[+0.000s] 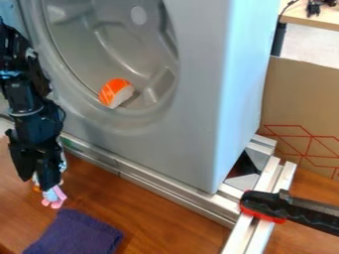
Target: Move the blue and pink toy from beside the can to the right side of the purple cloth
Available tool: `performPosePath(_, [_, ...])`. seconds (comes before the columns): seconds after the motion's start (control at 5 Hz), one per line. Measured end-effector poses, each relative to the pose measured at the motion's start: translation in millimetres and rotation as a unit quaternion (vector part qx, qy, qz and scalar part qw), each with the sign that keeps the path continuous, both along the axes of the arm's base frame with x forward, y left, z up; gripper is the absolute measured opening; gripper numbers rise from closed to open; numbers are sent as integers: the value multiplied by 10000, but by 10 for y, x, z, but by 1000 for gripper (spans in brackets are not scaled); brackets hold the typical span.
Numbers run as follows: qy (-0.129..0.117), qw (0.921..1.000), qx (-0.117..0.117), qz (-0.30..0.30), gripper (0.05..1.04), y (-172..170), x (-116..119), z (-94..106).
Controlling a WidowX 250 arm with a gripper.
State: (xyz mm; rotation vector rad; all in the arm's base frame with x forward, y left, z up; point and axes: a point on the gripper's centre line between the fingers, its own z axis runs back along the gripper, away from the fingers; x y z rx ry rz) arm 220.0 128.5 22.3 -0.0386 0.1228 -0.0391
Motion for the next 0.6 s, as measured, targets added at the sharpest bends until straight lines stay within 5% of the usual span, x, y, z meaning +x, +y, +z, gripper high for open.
performPosePath(0.4, [-78,9998,60,186,659,12,27,8])
performPosePath(0.6, [-455,9987,69,241,659,-63,13,331])
